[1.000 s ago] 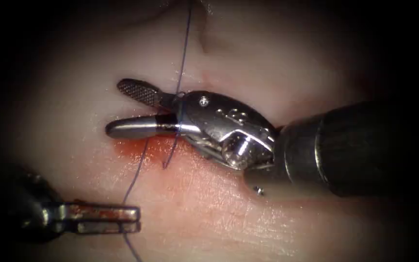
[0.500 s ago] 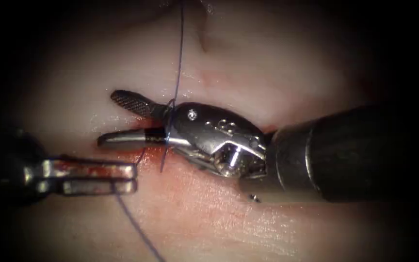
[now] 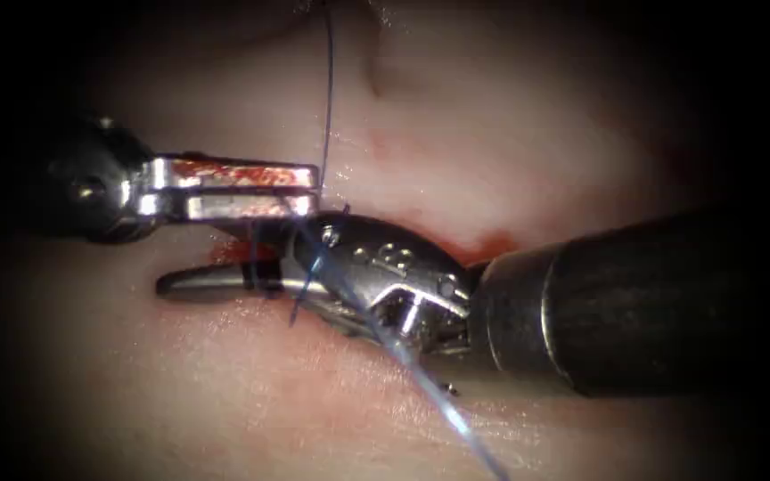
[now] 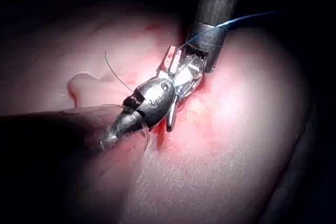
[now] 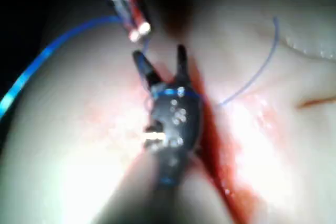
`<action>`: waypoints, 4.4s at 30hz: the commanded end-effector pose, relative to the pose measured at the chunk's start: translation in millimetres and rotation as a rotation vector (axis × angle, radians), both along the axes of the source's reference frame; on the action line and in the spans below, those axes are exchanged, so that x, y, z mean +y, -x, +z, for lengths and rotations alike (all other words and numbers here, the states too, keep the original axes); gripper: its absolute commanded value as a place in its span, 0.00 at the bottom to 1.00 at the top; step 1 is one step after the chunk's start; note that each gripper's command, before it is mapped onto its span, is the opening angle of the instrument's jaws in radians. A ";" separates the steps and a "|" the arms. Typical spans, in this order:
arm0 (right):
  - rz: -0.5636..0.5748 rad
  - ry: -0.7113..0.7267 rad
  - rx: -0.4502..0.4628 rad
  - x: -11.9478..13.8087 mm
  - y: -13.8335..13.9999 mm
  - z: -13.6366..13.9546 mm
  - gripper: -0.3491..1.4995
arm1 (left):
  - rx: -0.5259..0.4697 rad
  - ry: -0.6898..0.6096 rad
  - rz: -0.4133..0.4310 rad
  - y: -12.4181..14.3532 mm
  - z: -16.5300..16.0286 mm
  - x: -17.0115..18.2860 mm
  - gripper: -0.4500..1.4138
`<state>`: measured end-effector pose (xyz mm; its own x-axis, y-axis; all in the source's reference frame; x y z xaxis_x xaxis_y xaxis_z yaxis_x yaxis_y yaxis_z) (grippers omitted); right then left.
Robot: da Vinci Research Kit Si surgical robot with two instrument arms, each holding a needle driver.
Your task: Wound Closure
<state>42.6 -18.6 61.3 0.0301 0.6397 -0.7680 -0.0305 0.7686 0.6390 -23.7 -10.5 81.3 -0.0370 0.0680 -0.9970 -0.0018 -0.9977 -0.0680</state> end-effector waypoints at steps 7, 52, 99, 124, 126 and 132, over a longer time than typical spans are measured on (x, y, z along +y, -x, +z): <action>-0.087 0.000 0.053 -1.9 -0.7 0.0 0.61 | -0.008 -0.019 -0.012 0.7 2.8 2.0 0.00; -0.025 -0.102 0.307 -0.6 2.8 0.1 0.60 | -0.100 -0.037 0.024 -2.4 13.4 -1.5 0.00; 0.096 -0.177 0.364 1.3 4.6 0.4 0.58 | -0.138 -0.035 0.013 -4.8 9.5 -9.5 0.00; 0.419 -0.166 -0.093 -0.4 7.3 1.3 0.54 | -0.155 -0.045 0.026 0.7 8.6 -8.2 0.00; 0.444 -0.174 -0.113 -0.3 7.4 1.7 0.54 | -0.156 -0.045 0.027 0.9 8.7 -8.2 0.00; 0.526 -0.193 -0.174 0.4 7.7 2.5 0.54 | -0.154 -0.046 0.029 1.2 8.8 -7.6 0.00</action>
<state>34.4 -17.5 63.3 -0.2170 0.7290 -0.6492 -0.5030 0.4865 0.7144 -24.4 -17.4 89.5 0.1123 0.1120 -0.9873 0.0395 -0.9933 -0.1082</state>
